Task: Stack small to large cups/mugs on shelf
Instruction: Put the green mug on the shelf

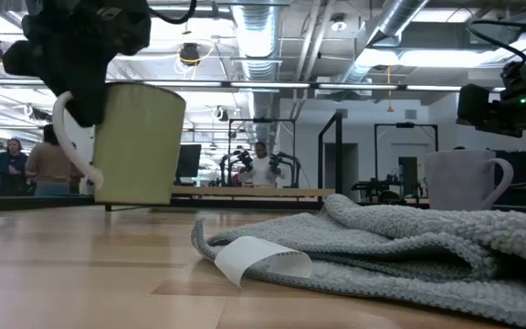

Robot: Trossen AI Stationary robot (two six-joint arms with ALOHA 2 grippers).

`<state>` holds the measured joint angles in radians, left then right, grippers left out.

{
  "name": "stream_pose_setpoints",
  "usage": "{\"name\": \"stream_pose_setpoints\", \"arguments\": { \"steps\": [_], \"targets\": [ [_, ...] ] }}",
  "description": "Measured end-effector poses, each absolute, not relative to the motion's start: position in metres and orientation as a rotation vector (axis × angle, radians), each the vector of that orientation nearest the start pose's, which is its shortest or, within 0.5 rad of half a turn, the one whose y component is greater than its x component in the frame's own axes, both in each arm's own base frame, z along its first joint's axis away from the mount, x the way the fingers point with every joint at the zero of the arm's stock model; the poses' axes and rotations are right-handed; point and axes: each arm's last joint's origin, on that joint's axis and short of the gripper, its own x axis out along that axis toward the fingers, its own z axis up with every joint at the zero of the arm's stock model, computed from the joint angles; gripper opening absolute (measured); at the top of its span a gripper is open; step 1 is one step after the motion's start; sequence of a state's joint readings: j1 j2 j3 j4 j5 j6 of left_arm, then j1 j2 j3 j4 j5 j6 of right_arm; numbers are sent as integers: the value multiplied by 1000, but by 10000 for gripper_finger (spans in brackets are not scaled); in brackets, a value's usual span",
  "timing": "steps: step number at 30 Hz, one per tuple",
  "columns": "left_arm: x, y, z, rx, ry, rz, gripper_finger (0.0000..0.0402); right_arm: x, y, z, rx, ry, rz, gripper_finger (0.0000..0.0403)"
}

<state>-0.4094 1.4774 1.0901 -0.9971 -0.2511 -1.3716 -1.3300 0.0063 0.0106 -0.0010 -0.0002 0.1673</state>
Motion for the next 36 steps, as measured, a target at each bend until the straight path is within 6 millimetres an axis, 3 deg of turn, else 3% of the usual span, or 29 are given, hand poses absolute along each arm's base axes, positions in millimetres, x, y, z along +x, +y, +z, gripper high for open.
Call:
{"name": "stream_pose_setpoints", "arguments": {
  "steps": [15, 36],
  "targets": [
    [221, -40, 278, -732, 935, 834, 41, 23, -95, 167, 139, -114, -1326, 256],
    [215, 51, 288, -741, 826, 1046, 41, 23, -95, 167, 139, -114, -1326, 256]
  ]
}}
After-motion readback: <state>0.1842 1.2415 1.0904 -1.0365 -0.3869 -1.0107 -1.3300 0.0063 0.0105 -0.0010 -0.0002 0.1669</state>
